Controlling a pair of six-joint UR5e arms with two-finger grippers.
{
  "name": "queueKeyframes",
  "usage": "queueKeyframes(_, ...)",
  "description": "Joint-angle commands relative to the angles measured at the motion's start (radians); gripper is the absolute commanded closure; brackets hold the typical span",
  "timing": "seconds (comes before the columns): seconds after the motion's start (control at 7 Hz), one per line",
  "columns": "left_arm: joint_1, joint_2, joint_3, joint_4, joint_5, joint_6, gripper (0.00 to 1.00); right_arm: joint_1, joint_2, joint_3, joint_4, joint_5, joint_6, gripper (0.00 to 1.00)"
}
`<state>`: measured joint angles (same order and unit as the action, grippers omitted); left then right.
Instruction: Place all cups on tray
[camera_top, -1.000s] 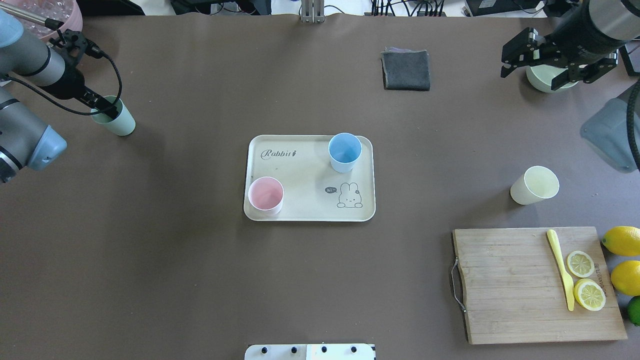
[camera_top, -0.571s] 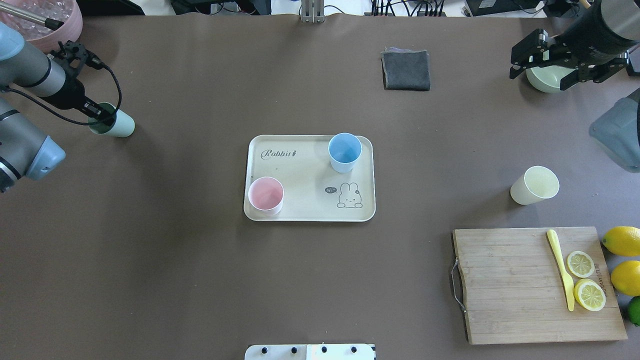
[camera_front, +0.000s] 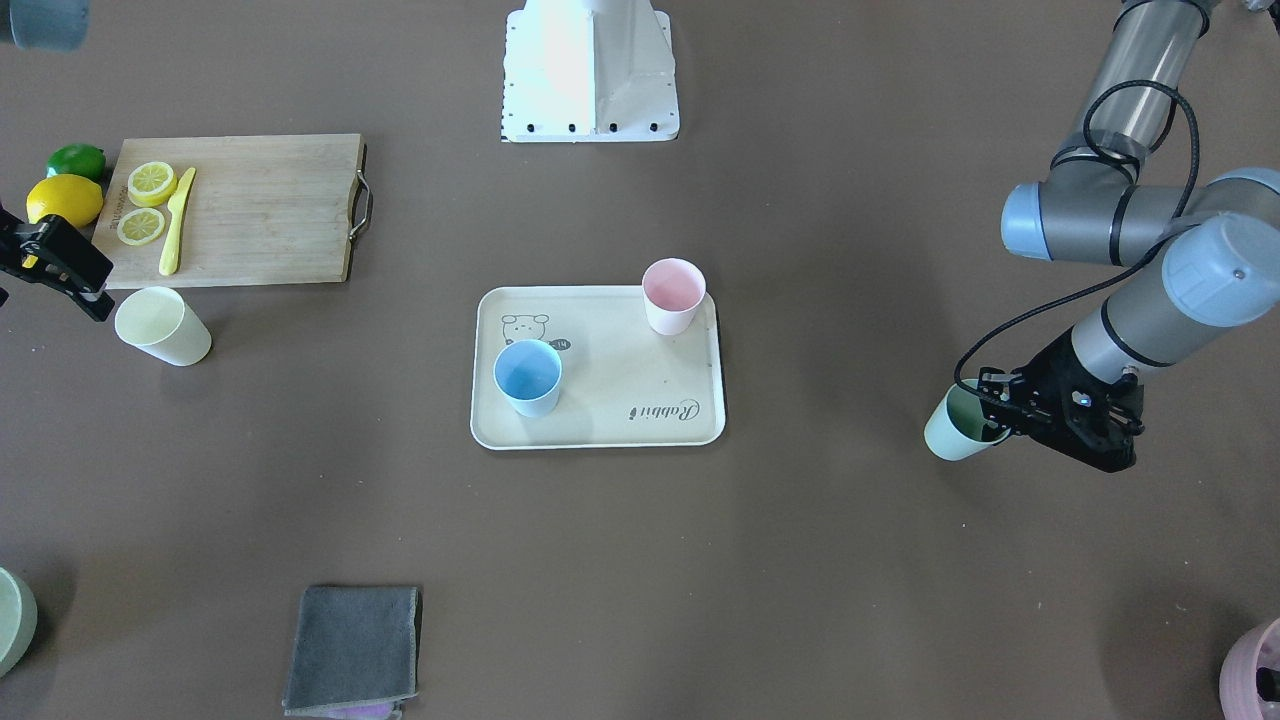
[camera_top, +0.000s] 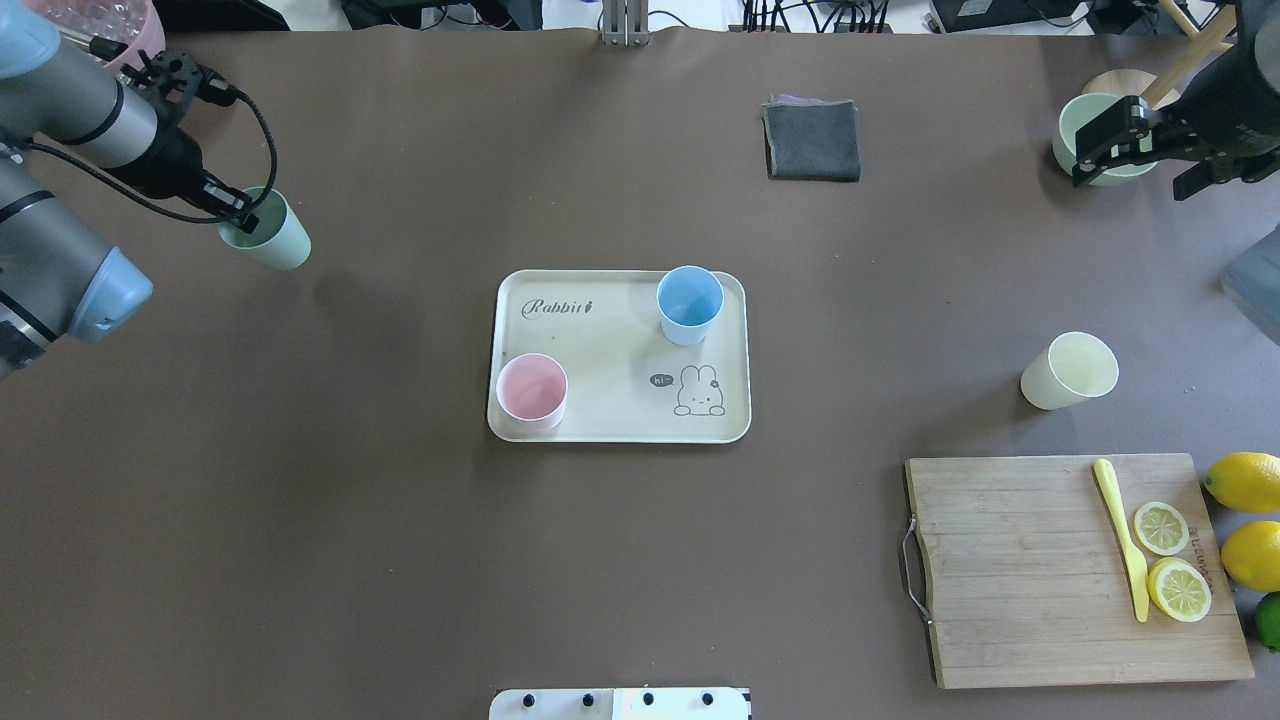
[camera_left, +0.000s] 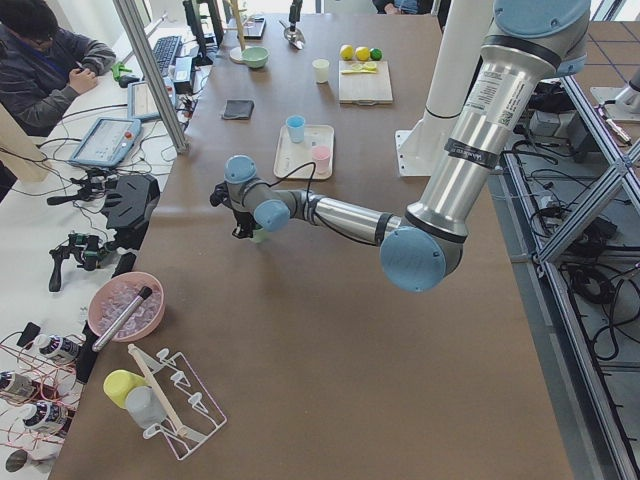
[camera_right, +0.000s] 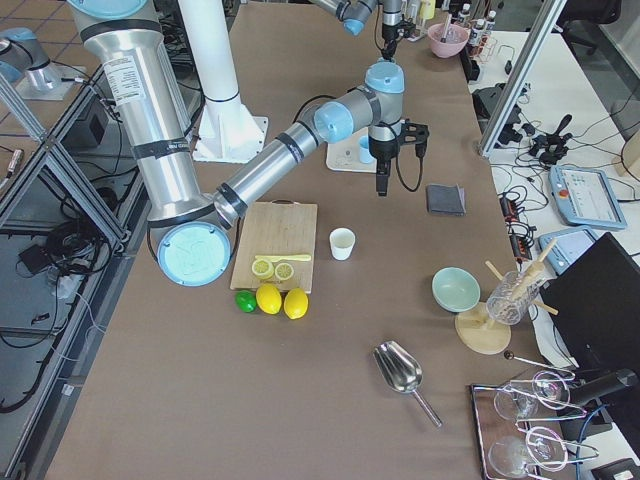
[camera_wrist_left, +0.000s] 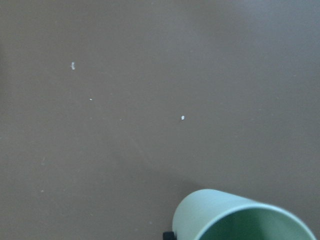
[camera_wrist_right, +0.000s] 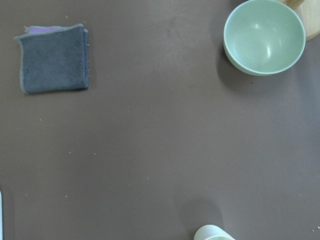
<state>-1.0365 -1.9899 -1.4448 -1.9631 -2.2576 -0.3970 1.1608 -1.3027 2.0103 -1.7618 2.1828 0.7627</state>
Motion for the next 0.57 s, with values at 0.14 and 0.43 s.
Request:
queueKeyframes(0.14, 0.138, -0.122, -0.120, 0.131, 0.004, -0.298, 1.00, 0.049, -0.120, -0.001, 0.030, 0.000, -0.156, 0.00)
queueKeyframes(0.43, 0.290, -0.226, -0.086, 0.131, 0.149, -0.475, 1.00, 0.077, -0.266, -0.005, 0.167, 0.023, -0.215, 0.00)
